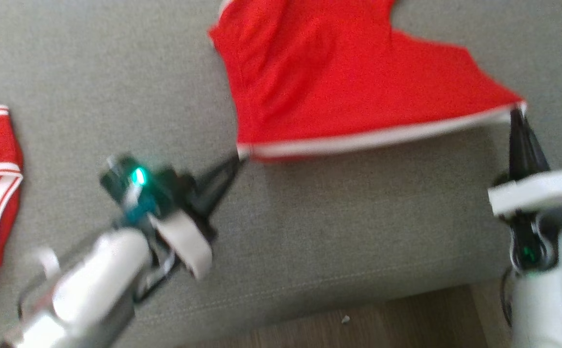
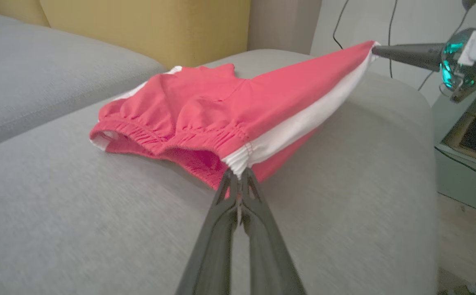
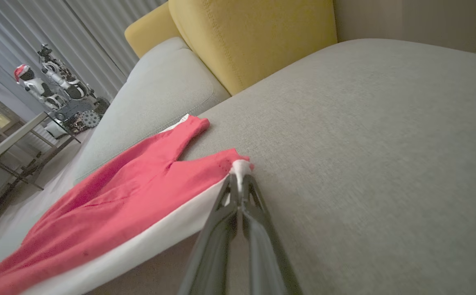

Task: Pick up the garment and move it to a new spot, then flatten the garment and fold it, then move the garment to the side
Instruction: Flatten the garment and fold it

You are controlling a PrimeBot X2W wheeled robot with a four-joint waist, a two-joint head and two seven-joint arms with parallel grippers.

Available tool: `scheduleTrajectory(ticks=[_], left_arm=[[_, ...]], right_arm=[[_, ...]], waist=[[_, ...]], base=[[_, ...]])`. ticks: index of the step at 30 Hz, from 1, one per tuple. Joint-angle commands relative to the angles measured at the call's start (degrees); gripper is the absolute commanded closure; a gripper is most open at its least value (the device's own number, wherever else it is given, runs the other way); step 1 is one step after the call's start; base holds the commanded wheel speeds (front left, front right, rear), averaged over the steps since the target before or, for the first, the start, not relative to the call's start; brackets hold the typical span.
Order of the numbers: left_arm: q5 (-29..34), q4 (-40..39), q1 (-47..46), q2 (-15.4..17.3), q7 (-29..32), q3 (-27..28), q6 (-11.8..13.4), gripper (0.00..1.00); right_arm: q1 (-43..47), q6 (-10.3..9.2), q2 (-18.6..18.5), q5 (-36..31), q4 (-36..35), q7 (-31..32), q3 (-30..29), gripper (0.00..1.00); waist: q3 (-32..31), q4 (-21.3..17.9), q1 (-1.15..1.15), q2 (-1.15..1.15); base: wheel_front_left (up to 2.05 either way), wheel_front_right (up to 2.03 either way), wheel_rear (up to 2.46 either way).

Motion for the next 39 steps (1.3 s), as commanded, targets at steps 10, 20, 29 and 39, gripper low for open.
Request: scheduleTrajectory(ticks=[10,20,29,39], left_arm=[[6.53,-9.81,17.66,4.50,-0.34,4.62,3.72,1.00],[3.49,-11.69,16.17,3.02,3.26,3.40,2.16,1.00],[2.14,-6.60,5.96,-3.31,3.21,3.60,0.78,1.00],[-1.89,4.47,-5.72,-9.36,2.18,6.62,0.04,1.00]], right_arm=[[21.52,0.36,0.64,2.53,-21.62,8.44,-2.35,1.00],[22.84,0.36,0.75,6.26,-27.28,16.76,-6.84,1.00],[8.94,0.36,0.76,3.20,-19.94,23.27,-11.52,1.00],[-11.92,0.36,0.04,-1.25,-7.63,29.17,-14.15,1.00]], waist=[[-6.79,1.14,0.00,0.00],[-8.47,3.87,0.00,0.00],[-4.80,6.47,0.00,0.00],[1.91,9.14,0.00,0.00]], base=[[0.00,0.00,0.00],[0.00,0.00,0.00],[0.00,0.00,0.00],[0.00,0.00,0.00]])
